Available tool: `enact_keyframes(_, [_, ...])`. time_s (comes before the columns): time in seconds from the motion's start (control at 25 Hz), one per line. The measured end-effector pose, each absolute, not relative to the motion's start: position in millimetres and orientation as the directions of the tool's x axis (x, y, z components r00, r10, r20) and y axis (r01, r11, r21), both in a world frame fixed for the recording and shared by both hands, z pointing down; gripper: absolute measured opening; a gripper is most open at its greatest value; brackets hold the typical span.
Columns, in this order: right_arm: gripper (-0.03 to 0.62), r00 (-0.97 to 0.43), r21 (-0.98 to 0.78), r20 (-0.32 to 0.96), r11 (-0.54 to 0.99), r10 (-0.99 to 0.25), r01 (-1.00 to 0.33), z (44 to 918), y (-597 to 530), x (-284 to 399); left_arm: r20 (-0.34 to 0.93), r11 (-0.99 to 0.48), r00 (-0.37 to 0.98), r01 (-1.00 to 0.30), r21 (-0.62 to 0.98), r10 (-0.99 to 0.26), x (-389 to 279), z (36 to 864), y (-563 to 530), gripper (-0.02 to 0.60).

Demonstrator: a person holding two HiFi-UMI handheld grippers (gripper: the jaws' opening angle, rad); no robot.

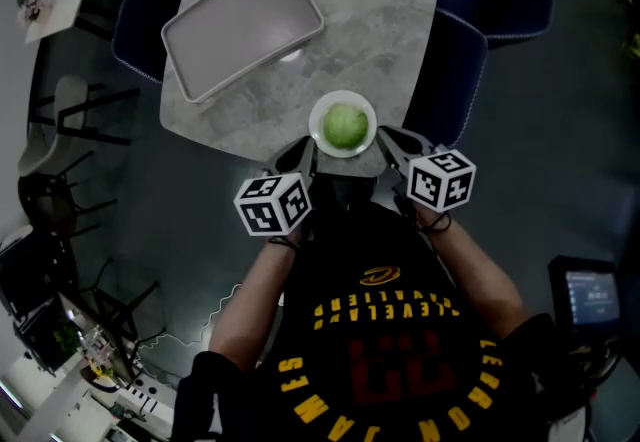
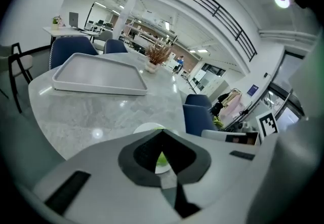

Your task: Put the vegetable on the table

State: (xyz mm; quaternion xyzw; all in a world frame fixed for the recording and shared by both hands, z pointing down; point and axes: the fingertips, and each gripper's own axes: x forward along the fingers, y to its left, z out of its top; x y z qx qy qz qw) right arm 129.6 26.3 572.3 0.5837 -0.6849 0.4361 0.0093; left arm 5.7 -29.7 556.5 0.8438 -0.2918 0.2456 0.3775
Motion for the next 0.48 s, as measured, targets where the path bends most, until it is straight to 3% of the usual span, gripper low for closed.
enact_keyframes(0.48, [0.005,-0.345,-0.515,0.33,0.139,-0.878,-0.846,453.3,27.9,113.2,0.42,-0.689,0.845,-0.52,0.505,-0.331,36.8,434.0,7.8,0.0])
